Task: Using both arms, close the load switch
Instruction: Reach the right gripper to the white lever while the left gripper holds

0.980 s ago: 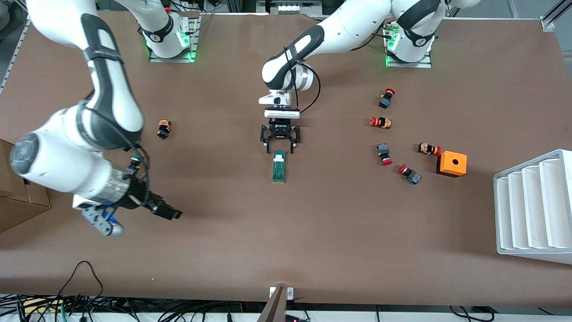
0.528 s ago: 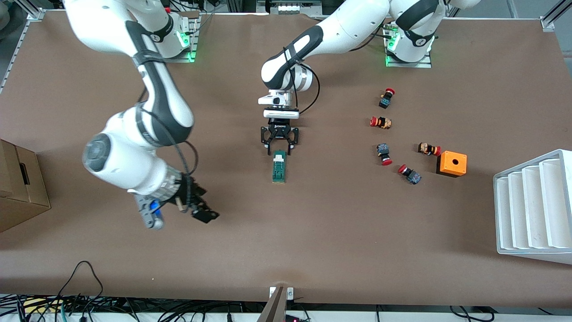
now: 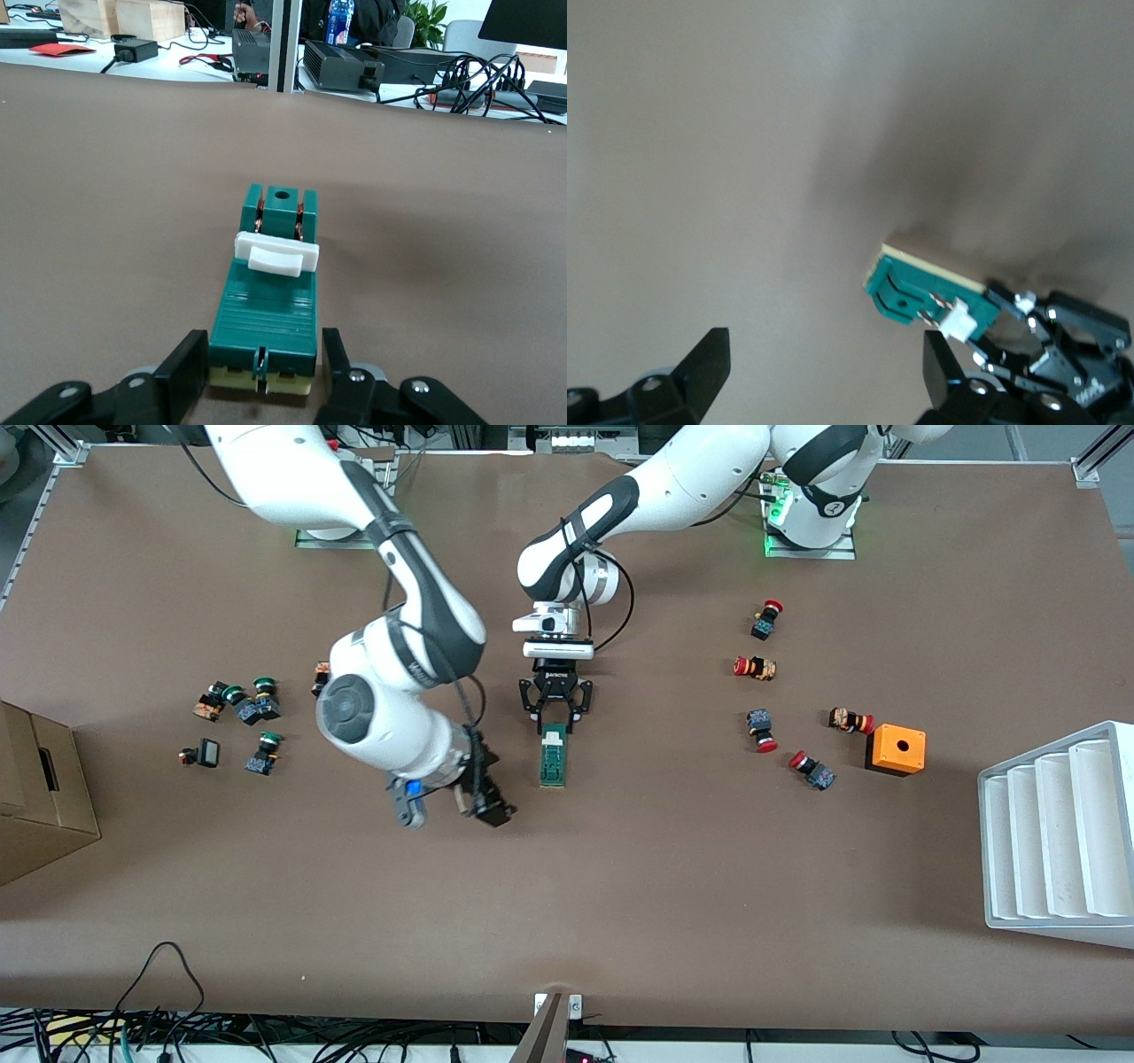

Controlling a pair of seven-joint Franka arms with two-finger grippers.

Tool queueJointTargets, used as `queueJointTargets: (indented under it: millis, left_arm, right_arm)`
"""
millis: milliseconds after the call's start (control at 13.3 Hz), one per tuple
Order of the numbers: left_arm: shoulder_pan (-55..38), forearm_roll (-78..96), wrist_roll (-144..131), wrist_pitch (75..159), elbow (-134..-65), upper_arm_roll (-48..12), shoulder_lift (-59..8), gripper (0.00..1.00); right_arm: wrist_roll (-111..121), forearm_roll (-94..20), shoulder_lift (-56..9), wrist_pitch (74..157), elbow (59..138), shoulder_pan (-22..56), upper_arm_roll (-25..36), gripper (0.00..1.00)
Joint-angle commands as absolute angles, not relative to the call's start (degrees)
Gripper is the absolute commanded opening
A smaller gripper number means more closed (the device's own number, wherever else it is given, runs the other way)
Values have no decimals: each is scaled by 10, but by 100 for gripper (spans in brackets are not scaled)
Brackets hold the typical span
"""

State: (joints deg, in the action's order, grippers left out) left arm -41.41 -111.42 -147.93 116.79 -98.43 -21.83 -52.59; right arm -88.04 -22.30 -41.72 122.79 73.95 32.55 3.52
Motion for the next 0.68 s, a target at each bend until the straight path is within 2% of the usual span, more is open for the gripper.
queueJointTargets:
  millis: [0, 377, 452, 603]
  left_arm:
    - [-424, -1130, -1490, 1165, -956, -214, -557, 53]
    - [-429, -1130, -1490, 1154, -956, -214, -569, 52]
    - [-429, -1130, -1490, 1154, -956, -214, -569, 52]
    - [-430, -1130, -1489, 1154, -956, -214, -570, 49]
  right_arm:
    - [-917, -233, -416, 1233, 772, 348, 38, 89]
    - [-945, -228, -413, 1308, 852, 393, 36, 70]
    - [-946, -226, -413, 1321, 867, 400, 35, 64]
    - [-947, -226, -412, 1339, 886, 411, 35, 63]
